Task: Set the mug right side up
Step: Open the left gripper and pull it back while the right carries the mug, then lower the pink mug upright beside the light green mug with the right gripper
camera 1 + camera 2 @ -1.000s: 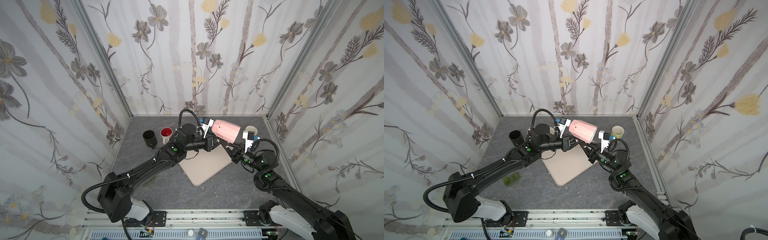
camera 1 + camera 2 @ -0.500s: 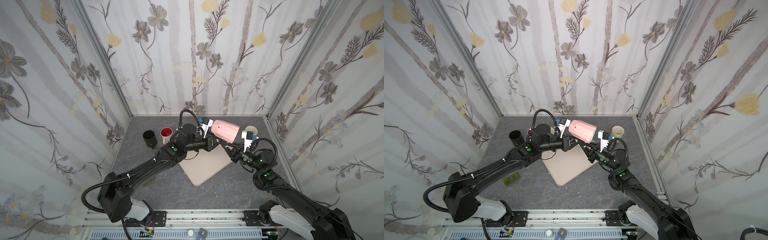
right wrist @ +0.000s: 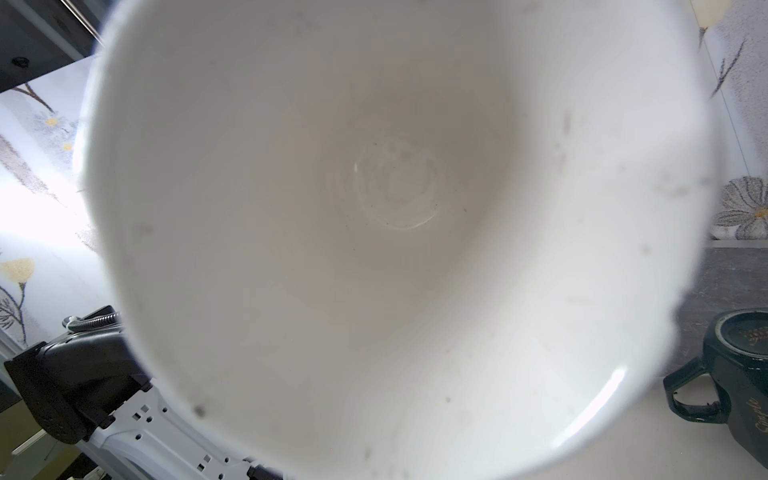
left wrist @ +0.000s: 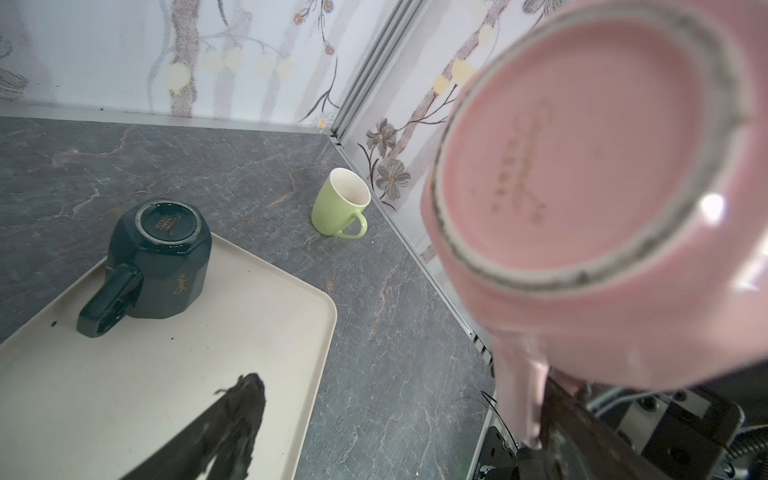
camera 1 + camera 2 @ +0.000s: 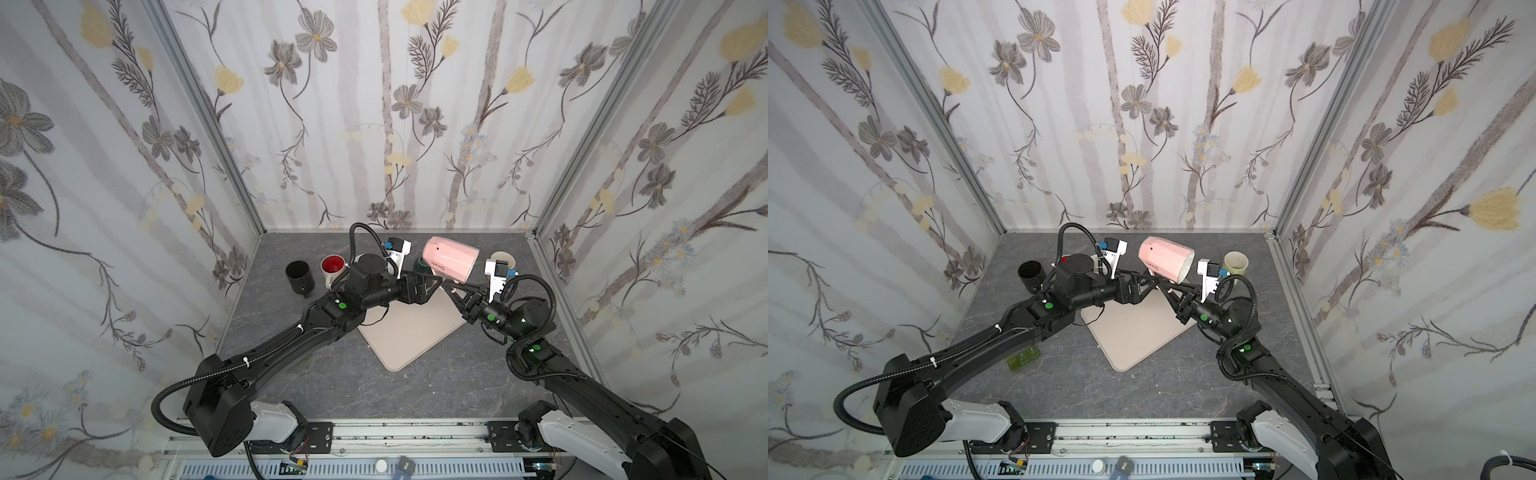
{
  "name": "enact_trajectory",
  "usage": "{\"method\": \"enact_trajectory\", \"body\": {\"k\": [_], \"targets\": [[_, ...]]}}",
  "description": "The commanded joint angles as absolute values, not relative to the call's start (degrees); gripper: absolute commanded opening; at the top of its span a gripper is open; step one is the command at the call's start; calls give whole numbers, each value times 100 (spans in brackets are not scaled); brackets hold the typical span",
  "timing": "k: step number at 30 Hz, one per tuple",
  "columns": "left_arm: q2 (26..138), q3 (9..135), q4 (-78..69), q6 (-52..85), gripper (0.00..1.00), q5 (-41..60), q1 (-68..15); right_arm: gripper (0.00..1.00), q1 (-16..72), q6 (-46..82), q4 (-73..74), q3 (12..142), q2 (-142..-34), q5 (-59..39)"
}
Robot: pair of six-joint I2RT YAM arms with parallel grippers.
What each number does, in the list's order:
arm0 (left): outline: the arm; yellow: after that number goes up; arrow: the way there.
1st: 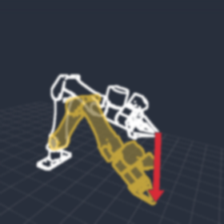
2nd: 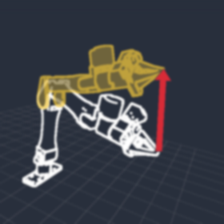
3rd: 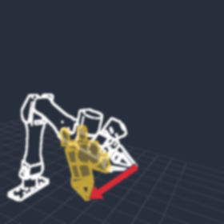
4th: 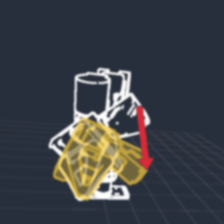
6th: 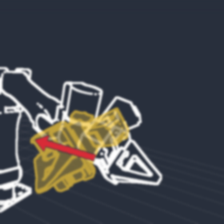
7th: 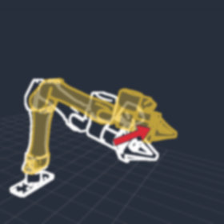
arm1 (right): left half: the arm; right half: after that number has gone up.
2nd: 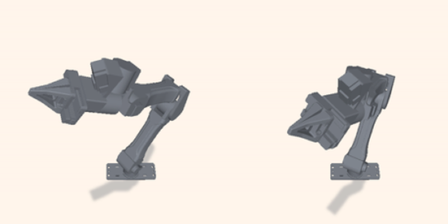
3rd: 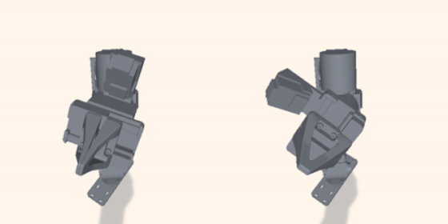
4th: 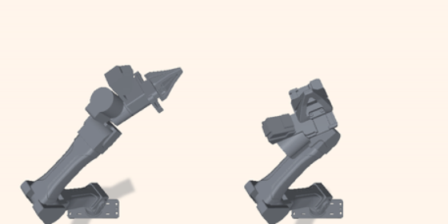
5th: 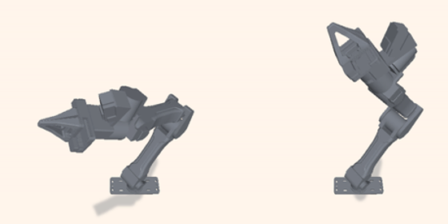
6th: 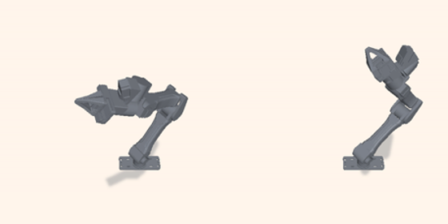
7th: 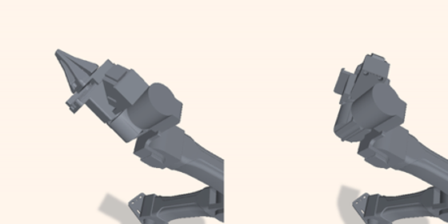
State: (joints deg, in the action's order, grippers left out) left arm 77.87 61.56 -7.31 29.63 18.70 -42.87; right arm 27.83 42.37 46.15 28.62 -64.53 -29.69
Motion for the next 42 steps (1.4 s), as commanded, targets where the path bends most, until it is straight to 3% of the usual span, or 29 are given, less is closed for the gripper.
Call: {"method": "enact_trajectory", "body": {"k": [1, 17, 26, 36, 42], "targets": [[7704, 6044, -519, 3072, 100, 1386, -4228, 0, 2786, 4232, 5448, 2947, -6471, -2709], [7570, 5680, -467, 3170, 100, 1189, -4123, 0, 2729, 3689, 3243, 3031, -6265, -1367], [7059, 5139, -3, 3120, 100, 585, -4122, 0, 2623, 3588, 2107, 2908, -5732, -687], [6158, 3931, -252, 3383, 100, 497, -4137, 0, 1838, 2926, 80, 3514, -5718, 58], [6241, 3388, -776, 3337, 100, 425, -4123, 0, 1714, 2771, -1107, 4241, -6014, 860]]}}
